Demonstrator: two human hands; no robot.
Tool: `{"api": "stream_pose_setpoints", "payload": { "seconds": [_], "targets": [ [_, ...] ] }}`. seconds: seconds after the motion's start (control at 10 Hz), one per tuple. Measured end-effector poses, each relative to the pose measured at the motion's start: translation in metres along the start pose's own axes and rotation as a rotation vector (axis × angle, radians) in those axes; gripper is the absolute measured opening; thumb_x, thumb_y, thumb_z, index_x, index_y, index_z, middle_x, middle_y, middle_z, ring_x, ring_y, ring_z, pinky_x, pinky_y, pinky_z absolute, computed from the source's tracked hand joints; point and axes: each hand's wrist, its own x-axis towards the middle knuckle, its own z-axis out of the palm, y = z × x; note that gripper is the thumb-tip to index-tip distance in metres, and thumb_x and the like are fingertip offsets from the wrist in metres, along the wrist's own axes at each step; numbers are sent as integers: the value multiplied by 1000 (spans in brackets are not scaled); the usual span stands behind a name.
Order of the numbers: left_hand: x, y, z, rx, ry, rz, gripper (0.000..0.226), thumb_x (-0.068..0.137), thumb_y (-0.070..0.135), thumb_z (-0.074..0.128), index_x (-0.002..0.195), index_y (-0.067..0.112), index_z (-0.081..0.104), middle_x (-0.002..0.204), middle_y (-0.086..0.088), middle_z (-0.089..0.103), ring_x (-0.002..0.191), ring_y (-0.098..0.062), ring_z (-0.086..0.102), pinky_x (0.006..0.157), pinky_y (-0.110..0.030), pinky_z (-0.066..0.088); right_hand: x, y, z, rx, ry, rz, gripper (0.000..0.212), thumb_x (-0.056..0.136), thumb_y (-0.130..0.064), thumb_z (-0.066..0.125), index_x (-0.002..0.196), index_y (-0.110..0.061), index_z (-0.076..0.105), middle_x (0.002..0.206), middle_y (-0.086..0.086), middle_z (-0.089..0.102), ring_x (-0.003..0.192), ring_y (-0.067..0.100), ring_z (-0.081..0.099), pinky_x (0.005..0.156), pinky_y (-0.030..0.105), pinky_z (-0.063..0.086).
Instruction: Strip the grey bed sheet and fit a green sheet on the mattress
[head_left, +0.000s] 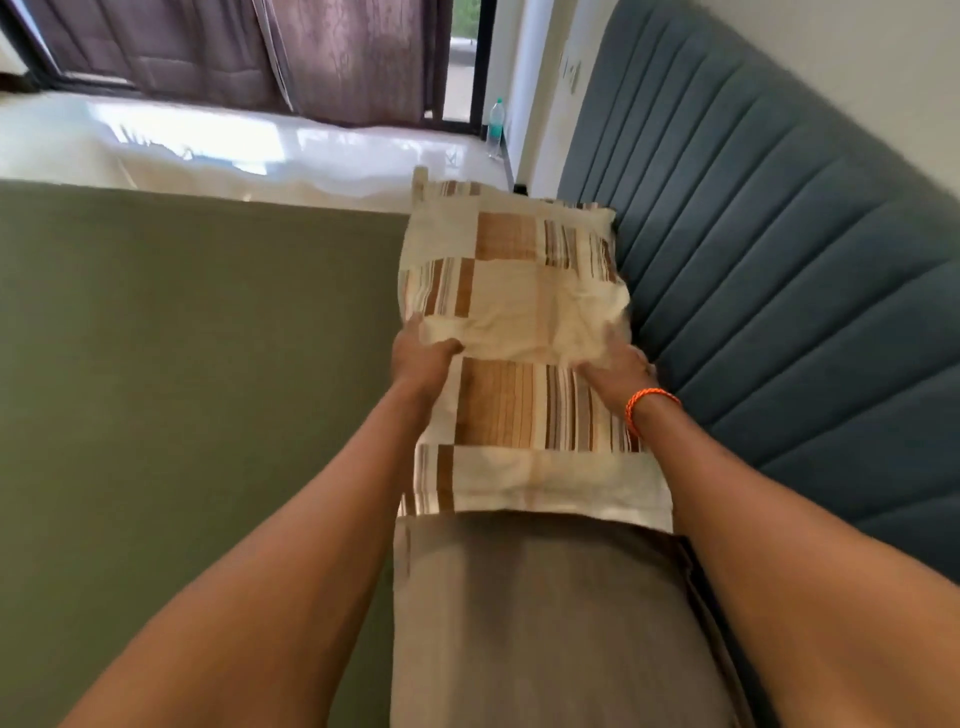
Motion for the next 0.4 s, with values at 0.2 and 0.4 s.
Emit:
{"api": "stream_pose_setpoints", "payload": {
  "seconds": [0.2, 0.4],
  "targets": [
    [-17, -129, 29, 1, -160, -227, 50, 103, 22, 61, 152, 27, 54, 154, 1, 52, 122, -21, 61, 89, -22, 59, -48, 71, 134, -208, -366, -17, 77, 93, -50, 61, 160, -47, 23, 173, 8, -2, 159, 34, 11, 127, 50, 18],
    [-36, -166, 34, -15, -95, -142, 53, 103, 23, 60, 155, 31, 50, 158, 1, 48, 143, -20, 48, 121, -38, 38, -67, 63, 151, -193, -173, -42, 71, 97, -56, 54, 159, -51, 20, 174, -2, -3, 160, 26, 3, 123, 64, 9]
  ]
}}
